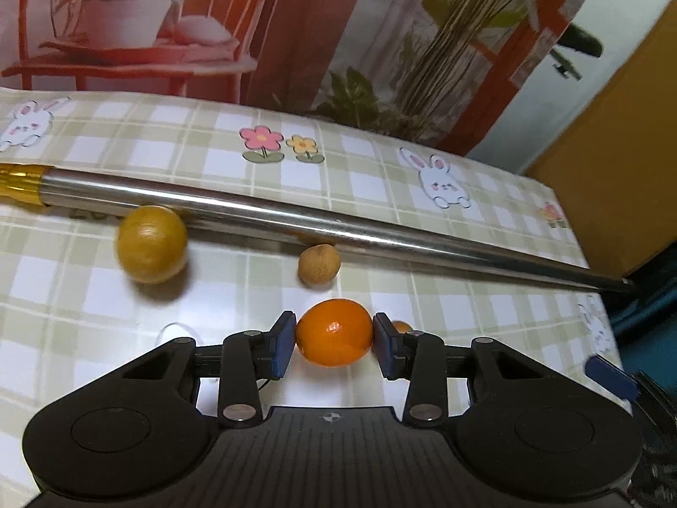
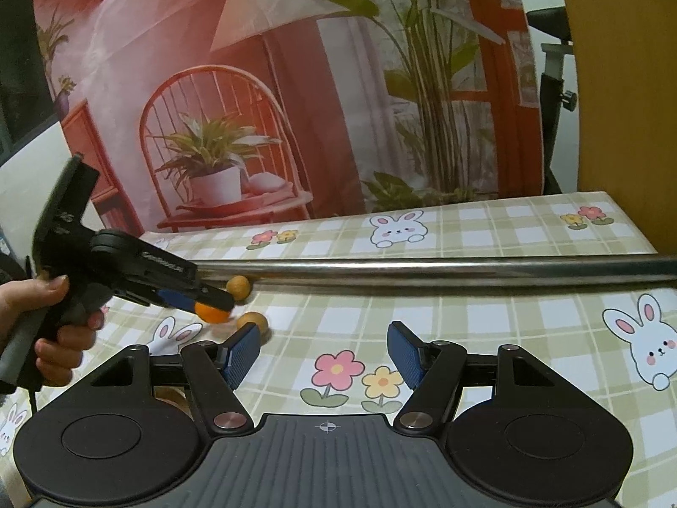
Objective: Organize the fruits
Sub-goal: 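Grasp a small orange with the left gripper while the right tool approaches, then grasp a small yellow fruit with the right gripper while the left gripper holds the orange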
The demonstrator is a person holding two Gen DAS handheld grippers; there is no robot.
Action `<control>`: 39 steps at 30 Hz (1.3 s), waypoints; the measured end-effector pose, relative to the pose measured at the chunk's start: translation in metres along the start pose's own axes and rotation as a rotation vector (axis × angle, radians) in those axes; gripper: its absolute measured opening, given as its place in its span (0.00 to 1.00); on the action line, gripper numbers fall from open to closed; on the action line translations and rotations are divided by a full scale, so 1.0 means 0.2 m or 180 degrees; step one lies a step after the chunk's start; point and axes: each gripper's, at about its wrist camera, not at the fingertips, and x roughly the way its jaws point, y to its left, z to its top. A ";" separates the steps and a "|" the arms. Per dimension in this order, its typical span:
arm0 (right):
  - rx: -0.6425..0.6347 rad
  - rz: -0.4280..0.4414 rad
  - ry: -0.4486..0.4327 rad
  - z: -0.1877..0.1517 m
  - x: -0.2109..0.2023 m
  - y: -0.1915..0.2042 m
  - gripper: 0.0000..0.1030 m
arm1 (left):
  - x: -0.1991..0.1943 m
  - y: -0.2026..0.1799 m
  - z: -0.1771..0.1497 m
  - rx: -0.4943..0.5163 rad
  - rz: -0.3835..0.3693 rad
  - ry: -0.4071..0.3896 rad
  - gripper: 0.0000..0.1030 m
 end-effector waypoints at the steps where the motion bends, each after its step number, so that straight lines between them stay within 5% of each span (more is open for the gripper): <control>1: -0.0003 0.0008 0.0000 0.00 0.00 0.01 0.61 | -0.04 0.01 -0.01 0.0001 -0.0018 -0.0039 0.40; 10: -0.0115 0.0275 0.0006 0.09 -0.02 0.21 0.61 | -0.52 0.33 -0.20 -0.0205 0.0038 -0.0297 0.40; 23: -0.0622 0.0615 0.0242 0.27 0.20 0.83 0.61 | -0.91 0.69 -0.33 -0.0200 0.0671 -0.0849 0.39; 31: -0.0908 0.0630 0.0446 0.33 0.58 1.12 0.61 | -0.85 0.78 -0.37 -0.0282 0.0492 -0.0909 0.40; 36: -0.0869 0.0359 0.0896 0.30 0.88 1.19 0.55 | -0.86 1.04 -0.45 -0.0793 0.0363 -0.0857 0.40; 39: -0.0767 0.0272 0.0901 0.30 0.94 1.21 0.56 | -0.93 1.13 -0.56 -0.0904 0.0258 -0.0866 0.49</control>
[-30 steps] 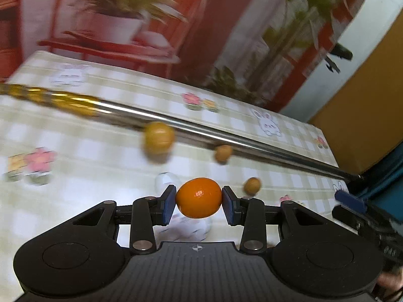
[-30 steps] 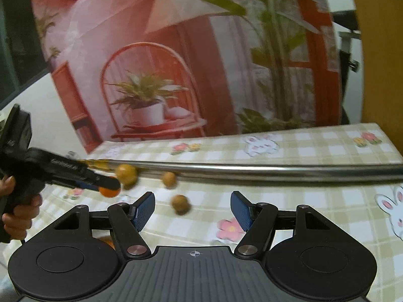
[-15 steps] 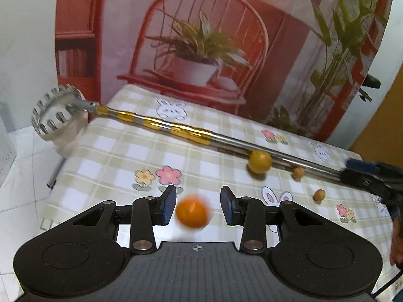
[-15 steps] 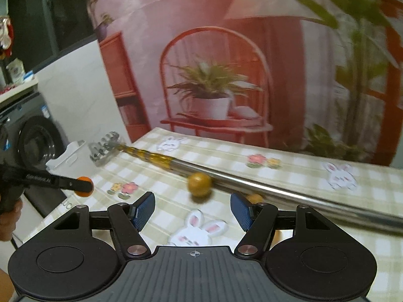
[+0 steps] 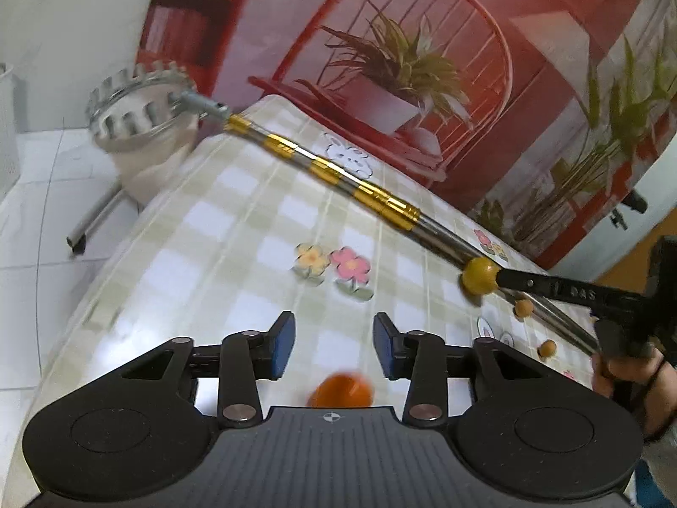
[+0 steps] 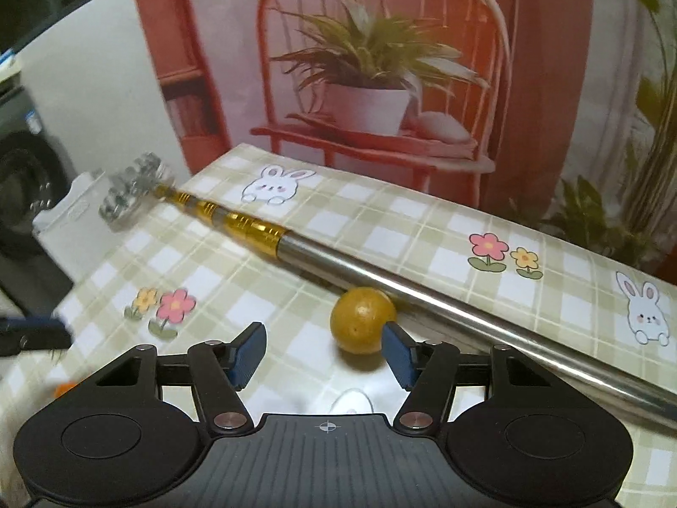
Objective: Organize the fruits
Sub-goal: 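Grasp a small yellow fruit with the right gripper while the left gripper holds the orange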
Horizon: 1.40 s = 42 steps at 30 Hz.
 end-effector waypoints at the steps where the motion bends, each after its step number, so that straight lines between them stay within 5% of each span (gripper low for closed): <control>1: 0.0055 0.0021 -0.0016 0.00 0.00 -0.01 0.57 | -0.02 0.01 -0.02 0.0009 -0.0031 0.0003 0.55; 8: 0.0141 0.0027 0.0075 -0.04 0.08 -0.02 0.57 | 0.06 -0.08 -0.08 0.0309 -0.0082 -0.0111 0.58; 13: 0.0157 0.0000 0.0083 -0.04 0.09 -0.03 0.56 | 0.19 -0.17 -0.10 0.0655 0.0106 -0.0009 0.58; 16: 0.0079 0.0003 0.0078 -0.03 0.07 -0.02 0.56 | 0.25 -0.15 -0.11 0.0643 0.0267 0.0085 0.54; 18: 0.0064 0.0022 0.0076 -0.02 0.06 -0.02 0.56 | 0.27 -0.13 -0.12 0.0617 0.0318 0.0036 0.41; 33: 0.0076 -0.0183 0.0186 0.02 0.21 -0.03 0.62 | 0.10 -0.22 -0.15 0.0633 0.0056 -0.0120 0.41; 38: 0.0098 -0.0436 0.0295 0.04 0.30 -0.05 0.52 | 0.08 -0.25 -0.15 0.0604 -0.0060 -0.0108 0.41; 42: 0.0177 -0.0343 0.0311 0.03 0.33 -0.06 0.41 | 0.07 -0.26 -0.16 0.0593 -0.0083 -0.0100 0.41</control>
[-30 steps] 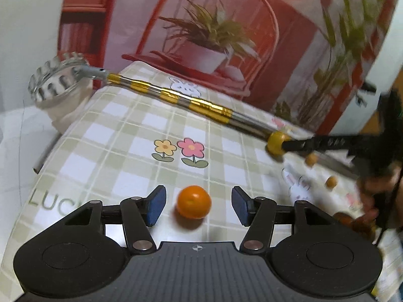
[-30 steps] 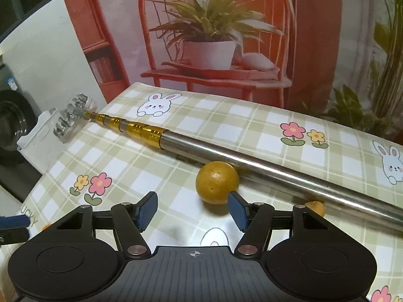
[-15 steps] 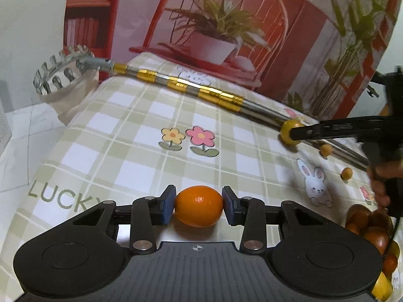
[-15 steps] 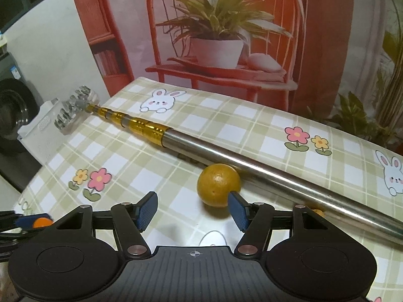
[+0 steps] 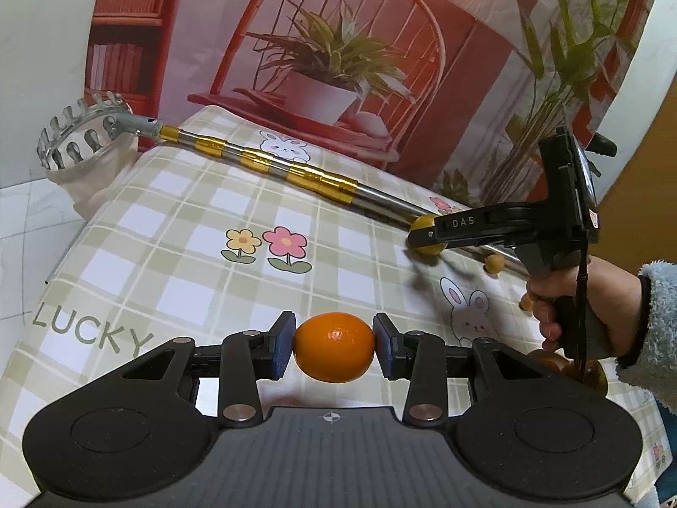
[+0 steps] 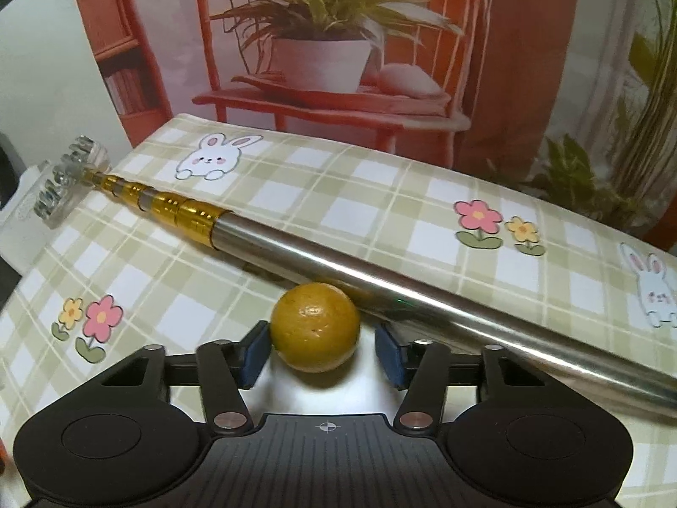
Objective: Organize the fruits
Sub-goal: 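Grasp a small yellow fruit with the right gripper while the left gripper holds the orange, then carry the orange and yellow fruit over the cream plate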
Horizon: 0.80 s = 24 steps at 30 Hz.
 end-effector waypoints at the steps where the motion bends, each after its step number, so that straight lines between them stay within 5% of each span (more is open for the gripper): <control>1: 0.0012 0.0026 0.0002 0.00 0.00 0.01 0.40 | 0.00 0.00 0.00 -0.0007 -0.0012 0.0005 0.41; 13: -0.0008 0.0588 -0.0376 -0.11 -0.48 -0.01 0.40 | -0.17 -0.23 0.00 0.0187 -0.0216 -0.0020 0.41; 24: -0.0235 0.0769 -0.0912 -0.55 -1.10 -0.24 0.40 | -0.17 -0.55 -0.09 0.0412 -0.0458 0.0213 0.41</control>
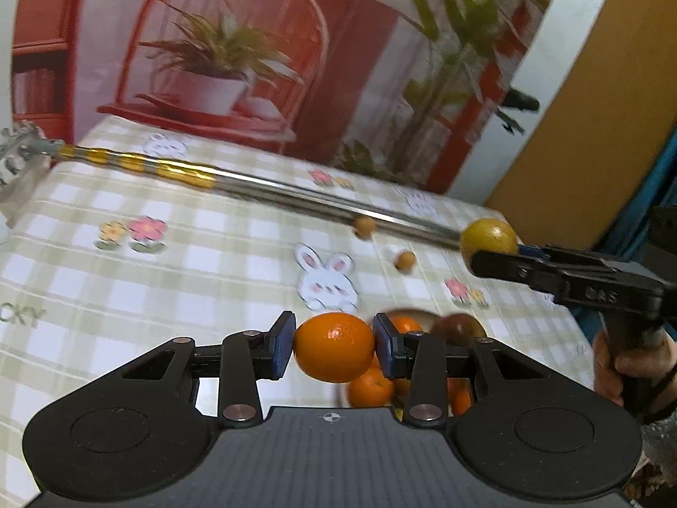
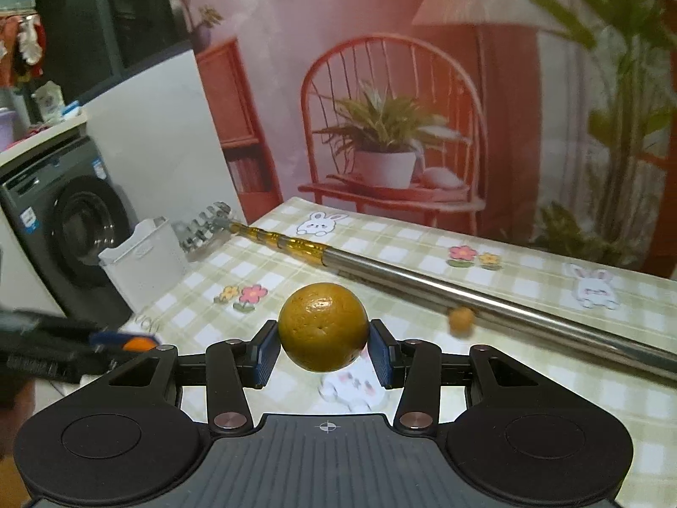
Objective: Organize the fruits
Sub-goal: 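Carry the orange and yellow fruit over the cream plate, then lower both fruits onto the plate and open both grippers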
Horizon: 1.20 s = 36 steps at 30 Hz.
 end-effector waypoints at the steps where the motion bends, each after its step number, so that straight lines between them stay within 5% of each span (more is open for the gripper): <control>1: 0.0013 -0.0017 -0.0031 -0.04 -0.05 -0.02 0.40 | 0.02 -0.03 -0.01 0.0024 -0.0018 0.0037 0.41; 8: 0.0221 -0.0162 -0.0116 -0.32 -0.28 -0.11 0.40 | 0.13 -0.22 -0.09 0.0275 -0.0086 0.0297 0.41; 15: 0.0169 -0.0167 -0.0067 -0.51 -0.27 -0.09 0.40 | 0.20 -0.28 -0.15 0.0268 -0.0041 0.0422 0.41; 36: 0.0201 -0.0084 -0.0103 -0.59 -0.24 -0.09 0.50 | 0.24 -0.25 -0.13 0.0113 0.0204 0.0481 0.41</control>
